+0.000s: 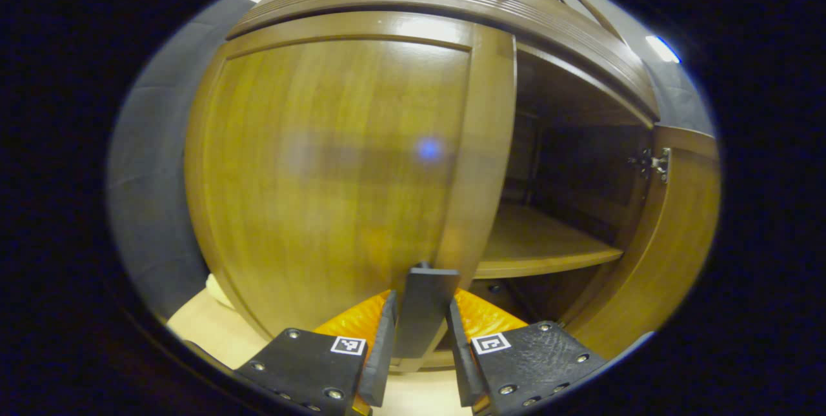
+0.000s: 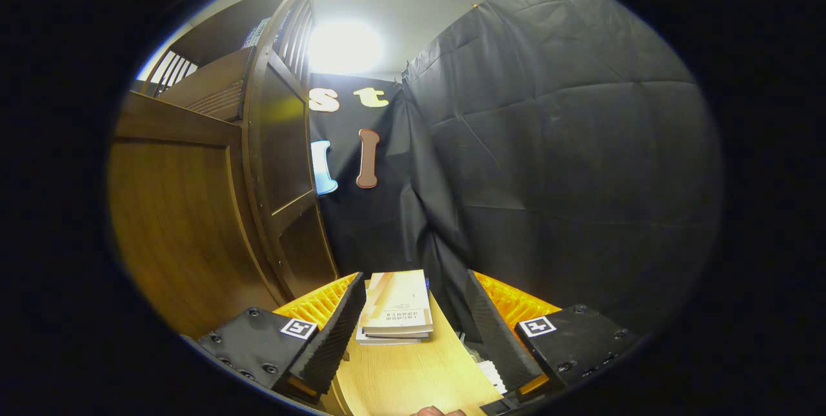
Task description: Open the right door of the double-door shoe cabinet with the right hand, and open the left door with the left hand.
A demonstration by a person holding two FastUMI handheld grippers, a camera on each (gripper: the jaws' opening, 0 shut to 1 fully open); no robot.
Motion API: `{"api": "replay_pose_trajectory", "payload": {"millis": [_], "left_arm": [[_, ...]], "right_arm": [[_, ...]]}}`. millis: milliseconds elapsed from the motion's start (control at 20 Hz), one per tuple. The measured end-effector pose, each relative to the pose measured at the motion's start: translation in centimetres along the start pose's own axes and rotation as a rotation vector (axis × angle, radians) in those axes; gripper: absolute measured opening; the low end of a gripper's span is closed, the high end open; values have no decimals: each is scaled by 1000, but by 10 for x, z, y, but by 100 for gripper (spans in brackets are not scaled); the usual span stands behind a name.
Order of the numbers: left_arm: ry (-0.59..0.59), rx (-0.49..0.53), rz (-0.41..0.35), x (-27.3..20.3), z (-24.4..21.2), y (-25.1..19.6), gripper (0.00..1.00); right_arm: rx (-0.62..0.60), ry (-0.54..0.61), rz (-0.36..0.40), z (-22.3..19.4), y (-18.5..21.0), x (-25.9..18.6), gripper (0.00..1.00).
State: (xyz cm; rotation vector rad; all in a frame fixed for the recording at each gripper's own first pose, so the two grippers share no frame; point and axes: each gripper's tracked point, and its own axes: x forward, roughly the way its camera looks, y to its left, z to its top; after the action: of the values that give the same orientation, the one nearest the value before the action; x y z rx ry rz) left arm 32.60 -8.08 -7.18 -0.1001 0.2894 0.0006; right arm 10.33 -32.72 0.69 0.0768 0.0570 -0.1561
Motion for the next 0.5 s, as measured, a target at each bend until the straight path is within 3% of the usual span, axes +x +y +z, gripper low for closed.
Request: {"api": "replay_pose_trajectory", "payload": {"millis": [250, 500], "left_arm": [[-11, 58, 13, -5, 2, -10, 36], [-26, 75, 28, -9, -1, -15, 27]], "right_arm": [[2, -2, 11, -3, -1, 4, 98], [10, -8, 5, -3, -3, -1, 98]]}}
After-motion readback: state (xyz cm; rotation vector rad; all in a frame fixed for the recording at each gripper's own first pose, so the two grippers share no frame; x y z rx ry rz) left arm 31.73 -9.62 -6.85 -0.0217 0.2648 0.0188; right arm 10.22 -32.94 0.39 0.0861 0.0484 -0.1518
